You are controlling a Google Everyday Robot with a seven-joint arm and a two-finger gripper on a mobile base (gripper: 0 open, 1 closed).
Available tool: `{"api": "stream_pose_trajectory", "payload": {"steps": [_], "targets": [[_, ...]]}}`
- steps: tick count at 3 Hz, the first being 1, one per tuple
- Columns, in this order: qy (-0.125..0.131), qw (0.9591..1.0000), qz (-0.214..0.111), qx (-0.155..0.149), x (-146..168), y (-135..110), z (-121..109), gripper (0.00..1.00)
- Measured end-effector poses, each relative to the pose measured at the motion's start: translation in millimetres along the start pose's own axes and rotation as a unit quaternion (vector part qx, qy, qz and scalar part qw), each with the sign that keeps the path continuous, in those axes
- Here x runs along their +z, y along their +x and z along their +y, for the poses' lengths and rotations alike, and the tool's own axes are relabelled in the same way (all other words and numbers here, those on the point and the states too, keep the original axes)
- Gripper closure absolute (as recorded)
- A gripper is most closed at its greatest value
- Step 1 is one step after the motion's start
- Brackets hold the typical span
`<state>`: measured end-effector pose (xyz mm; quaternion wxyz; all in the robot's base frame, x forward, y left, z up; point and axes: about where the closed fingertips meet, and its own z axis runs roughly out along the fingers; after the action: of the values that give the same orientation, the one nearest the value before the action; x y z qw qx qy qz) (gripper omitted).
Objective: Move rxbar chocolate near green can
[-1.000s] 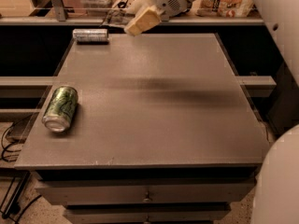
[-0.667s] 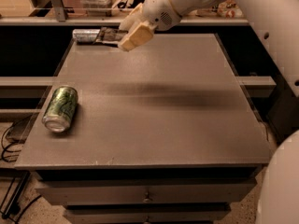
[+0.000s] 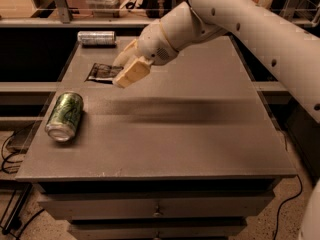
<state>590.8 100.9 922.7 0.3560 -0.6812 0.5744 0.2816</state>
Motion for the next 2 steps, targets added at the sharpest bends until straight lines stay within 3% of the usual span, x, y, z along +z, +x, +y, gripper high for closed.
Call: {"api": "stream_pose_trajectory", "payload": {"steps": [2], "targets": [[-0.023, 0.9989, -0.006, 0.041, 29.0, 24.8, 40.5, 0.12]]}}
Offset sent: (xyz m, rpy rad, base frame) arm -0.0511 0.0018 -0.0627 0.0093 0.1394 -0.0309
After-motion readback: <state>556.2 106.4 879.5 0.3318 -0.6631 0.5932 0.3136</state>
